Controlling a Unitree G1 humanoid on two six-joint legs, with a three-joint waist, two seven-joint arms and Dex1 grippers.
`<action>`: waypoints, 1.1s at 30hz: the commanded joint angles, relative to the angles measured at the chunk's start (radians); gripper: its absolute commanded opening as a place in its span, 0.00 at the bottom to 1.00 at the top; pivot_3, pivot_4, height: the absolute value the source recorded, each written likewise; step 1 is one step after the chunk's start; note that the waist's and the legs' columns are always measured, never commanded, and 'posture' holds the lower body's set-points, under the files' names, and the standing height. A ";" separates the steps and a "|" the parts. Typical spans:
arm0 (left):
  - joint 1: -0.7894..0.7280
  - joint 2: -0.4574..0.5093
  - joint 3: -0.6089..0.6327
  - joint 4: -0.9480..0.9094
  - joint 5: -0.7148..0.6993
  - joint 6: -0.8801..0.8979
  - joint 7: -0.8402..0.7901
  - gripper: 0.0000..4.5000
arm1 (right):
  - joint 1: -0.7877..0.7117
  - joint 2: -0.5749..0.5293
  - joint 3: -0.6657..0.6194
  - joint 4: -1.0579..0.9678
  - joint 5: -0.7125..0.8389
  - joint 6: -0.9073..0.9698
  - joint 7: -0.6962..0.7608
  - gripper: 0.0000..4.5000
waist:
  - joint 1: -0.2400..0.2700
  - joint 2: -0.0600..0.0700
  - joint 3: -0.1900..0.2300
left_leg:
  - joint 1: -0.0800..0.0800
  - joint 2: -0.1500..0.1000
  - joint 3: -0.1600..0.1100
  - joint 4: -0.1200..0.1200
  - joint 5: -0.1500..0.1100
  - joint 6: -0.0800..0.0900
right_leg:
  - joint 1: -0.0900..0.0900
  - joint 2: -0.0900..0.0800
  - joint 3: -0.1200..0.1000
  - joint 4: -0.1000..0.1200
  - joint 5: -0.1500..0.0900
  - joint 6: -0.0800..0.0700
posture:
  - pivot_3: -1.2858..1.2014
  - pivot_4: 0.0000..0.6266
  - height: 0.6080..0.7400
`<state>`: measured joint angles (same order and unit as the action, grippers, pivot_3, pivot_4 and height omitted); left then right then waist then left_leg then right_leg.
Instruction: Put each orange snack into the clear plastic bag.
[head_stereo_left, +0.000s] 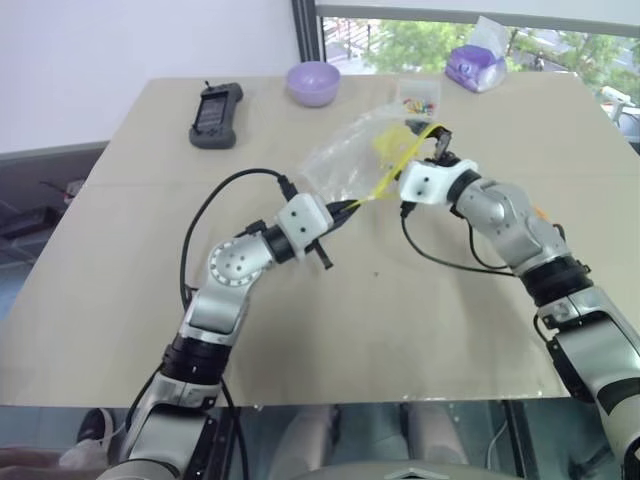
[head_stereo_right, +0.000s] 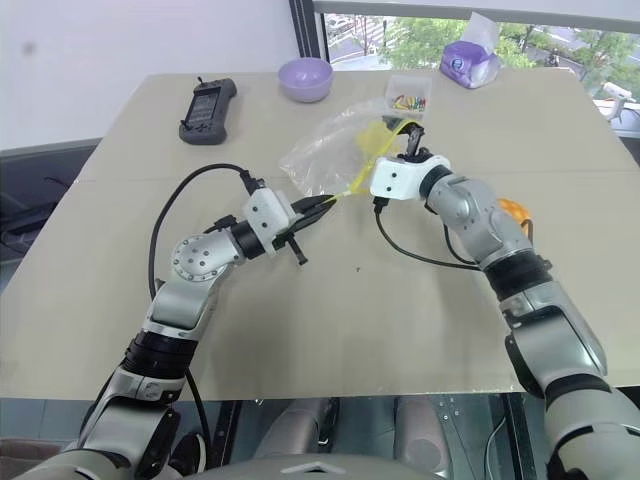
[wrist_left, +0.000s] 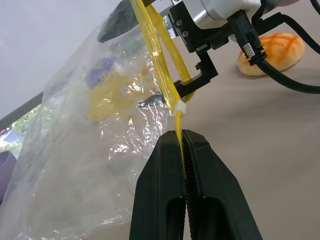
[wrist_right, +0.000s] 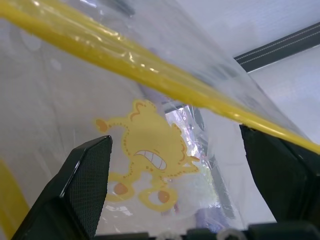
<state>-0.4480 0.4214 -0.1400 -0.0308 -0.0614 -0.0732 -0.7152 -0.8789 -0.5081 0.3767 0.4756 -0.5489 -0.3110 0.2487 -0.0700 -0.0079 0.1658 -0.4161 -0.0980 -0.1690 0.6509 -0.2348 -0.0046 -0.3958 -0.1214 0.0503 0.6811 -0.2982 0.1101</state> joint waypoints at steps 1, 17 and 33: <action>-0.001 0.004 0.017 -0.030 -0.004 -0.005 0.013 0.00 | -0.008 -0.034 -0.026 0.013 -0.011 -0.004 0.002 0.99 | 0.000 0.000 0.000 | 0.000 0.000 0.000 0.000 0.000 0.000 | 0.000 0.000 0.000 0.000 0.000 0.000 | 0.52 0.24 1.00; -0.003 -0.001 0.011 -0.016 0.001 -0.006 0.028 0.00 | 0.191 -0.130 -0.234 -0.566 0.818 0.552 0.730 0.99 | 0.017 0.000 0.000 | 0.000 0.001 -0.002 0.001 0.000 0.000 | 0.002 -0.001 -0.002 0.000 0.000 0.000 | 0.52 0.24 1.00; 0.007 -0.036 -0.009 -0.037 0.007 0.020 0.064 0.00 | 0.367 -0.354 -0.499 -0.277 0.733 0.827 0.463 0.99 | 0.027 0.000 0.000 | 0.001 0.000 0.002 0.001 0.000 0.000 | 0.001 -0.001 0.001 0.001 0.000 0.000 | 0.52 0.24 1.00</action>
<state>-0.4451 0.3870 -0.1560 -0.0284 -0.0540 -0.0504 -0.6585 -0.5025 -0.8571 -0.0893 0.1756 0.2100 0.5125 0.7630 -0.0428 -0.0081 0.1657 -0.4156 -0.0979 -0.1671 0.6515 -0.2349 -0.0043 -0.3944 -0.1222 0.0513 0.6816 -0.2981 0.1102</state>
